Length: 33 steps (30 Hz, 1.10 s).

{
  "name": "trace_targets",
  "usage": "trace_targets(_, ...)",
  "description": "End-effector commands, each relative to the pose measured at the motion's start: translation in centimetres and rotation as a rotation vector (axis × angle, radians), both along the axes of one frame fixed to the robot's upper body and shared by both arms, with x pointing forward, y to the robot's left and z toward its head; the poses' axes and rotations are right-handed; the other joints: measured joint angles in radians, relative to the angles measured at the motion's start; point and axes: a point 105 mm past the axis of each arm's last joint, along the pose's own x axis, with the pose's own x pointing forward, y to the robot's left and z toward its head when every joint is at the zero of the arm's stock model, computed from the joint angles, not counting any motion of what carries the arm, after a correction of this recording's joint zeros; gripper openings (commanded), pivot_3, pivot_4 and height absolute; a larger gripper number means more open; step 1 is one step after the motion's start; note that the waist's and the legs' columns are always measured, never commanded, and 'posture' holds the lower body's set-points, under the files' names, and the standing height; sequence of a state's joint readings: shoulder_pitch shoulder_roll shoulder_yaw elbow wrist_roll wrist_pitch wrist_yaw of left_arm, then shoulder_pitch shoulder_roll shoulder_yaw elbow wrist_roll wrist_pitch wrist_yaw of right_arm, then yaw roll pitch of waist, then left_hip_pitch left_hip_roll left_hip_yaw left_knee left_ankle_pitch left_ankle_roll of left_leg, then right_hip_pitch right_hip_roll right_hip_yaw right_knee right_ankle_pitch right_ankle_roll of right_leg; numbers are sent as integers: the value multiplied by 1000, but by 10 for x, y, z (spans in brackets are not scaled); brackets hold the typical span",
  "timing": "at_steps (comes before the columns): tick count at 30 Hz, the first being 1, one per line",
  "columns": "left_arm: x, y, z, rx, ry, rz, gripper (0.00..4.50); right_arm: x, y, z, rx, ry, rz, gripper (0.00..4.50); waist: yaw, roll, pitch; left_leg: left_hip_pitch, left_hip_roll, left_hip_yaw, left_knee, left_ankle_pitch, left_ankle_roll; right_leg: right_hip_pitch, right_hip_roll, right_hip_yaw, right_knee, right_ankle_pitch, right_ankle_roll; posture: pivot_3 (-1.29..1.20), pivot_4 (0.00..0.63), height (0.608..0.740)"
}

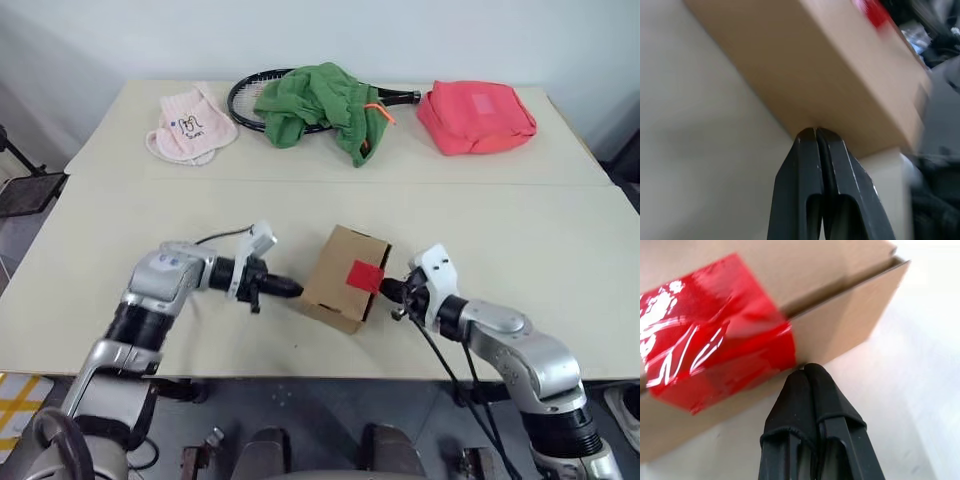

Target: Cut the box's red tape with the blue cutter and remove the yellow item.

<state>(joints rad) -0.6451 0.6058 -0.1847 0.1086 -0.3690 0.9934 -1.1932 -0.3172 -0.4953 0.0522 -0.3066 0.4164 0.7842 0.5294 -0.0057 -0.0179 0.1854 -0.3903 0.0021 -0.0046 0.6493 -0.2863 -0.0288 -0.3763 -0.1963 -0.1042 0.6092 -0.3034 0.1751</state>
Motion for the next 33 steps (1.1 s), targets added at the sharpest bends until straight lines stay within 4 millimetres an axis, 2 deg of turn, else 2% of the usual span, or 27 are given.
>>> trace_targets(1,-17,-7,6,-36,7,-2,81,8,6,12,-12,-39,73,0,2,0,0,0,0,0,0,0,0,0,0,0,0,0,0,0,150,740)
trace_targets(6,-32,-20,-2,-86,29,37,81,24,12,14,-52,-39,142,0,5,0,0,0,0,0,1,0,0,0,0,0,0,0,0,0,150,740)
trace_targets(15,-30,-39,-6,-110,3,60,81,40,17,14,-66,-70,187,0,4,0,0,0,0,0,1,0,0,0,0,0,-1,0,0,0,150,740)
trace_targets(18,-32,-29,0,-92,-18,47,81,39,14,15,-70,-74,183,0,3,0,0,0,0,0,1,0,0,0,0,0,-1,0,0,0,150,740)
trace_targets(22,-38,9,19,-50,-57,20,81,34,5,15,-80,-77,173,0,-2,0,0,0,0,0,-1,0,-1,0,0,0,-1,0,0,0,150,740)
trace_targets(25,-17,24,28,-38,-125,100,81,33,2,15,-83,-81,164,0,2,0,0,1,0,0,0,0,-1,0,0,0,-1,0,0,0,150,740)
trace_targets(27,6,22,27,-35,-193,185,81,34,3,15,-77,-91,159,0,16,0,0,0,0,0,1,0,-1,1,0,0,-2,0,0,0,150,740)
trace_targets(29,17,13,24,-37,-220,203,81,34,5,16,-68,-99,156,0,21,0,0,0,0,0,2,-1,-1,2,0,0,-3,0,0,0,150,740)
trace_targets(33,20,-18,18,-58,-223,147,81,33,17,21,-40,-121,184,0,15,0,0,0,-1,1,1,-1,-1,1,0,0,-2,0,0,0,150,740)
